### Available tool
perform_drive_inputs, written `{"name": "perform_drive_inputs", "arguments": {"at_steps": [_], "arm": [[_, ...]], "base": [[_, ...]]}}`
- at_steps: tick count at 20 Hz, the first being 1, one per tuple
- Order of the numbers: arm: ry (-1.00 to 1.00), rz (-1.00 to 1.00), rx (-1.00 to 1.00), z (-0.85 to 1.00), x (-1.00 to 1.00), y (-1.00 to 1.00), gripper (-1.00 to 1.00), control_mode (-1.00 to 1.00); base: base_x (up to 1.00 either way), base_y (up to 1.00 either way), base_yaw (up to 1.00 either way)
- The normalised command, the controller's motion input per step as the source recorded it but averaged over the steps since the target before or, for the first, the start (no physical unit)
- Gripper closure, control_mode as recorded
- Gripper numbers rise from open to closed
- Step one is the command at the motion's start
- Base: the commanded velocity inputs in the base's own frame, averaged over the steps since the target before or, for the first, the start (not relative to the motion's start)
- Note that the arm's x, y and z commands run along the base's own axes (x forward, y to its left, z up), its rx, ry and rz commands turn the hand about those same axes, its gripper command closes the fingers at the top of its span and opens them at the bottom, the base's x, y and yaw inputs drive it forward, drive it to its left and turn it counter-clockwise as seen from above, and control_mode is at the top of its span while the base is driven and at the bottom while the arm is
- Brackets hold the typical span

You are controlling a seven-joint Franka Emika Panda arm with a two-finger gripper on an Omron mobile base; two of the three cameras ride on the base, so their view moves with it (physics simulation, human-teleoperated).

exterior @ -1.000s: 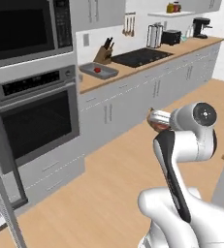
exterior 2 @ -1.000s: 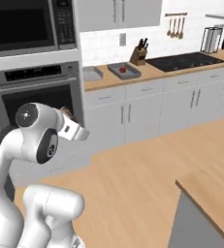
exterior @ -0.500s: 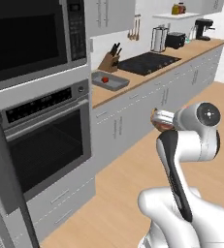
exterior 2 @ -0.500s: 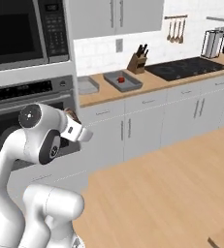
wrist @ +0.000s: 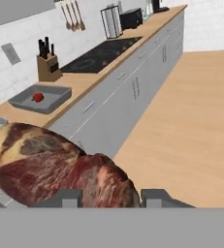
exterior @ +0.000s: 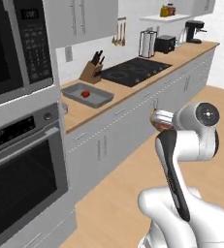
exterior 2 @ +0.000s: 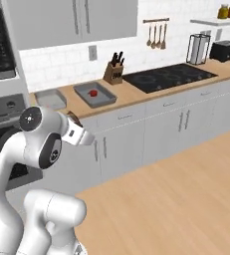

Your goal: Place one bell pepper and one steak in each tupperware on the nearby counter, to pack two identical lunches.

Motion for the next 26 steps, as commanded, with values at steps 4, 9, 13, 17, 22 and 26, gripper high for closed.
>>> {"name": "perform_drive_inputs", "arguments": {"at_steps": [4,9,13,17,22,26], "arm": [[0.0,0.0,0.0,0.0,0.0,0.0,1.0,1.0],[0.0,0.0,0.0,0.0,0.0,0.0,1.0,1.0],[0.0,0.0,0.0,0.0,0.0,0.0,1.0,1.0],[0.0,0.0,0.0,0.0,0.0,0.0,1.0,1.0],[0.0,0.0,0.0,0.0,0.0,0.0,1.0,1.0],[0.0,0.0,0.0,0.0,0.0,0.0,1.0,1.0]], "base": [[1.0,-0.54,-0.1],[1.0,-0.42,0.04],[1.0,-0.09,0.41],[1.0,-0.02,0.72],[1.0,-0.08,0.79],[0.99,-0.27,0.71]]}}
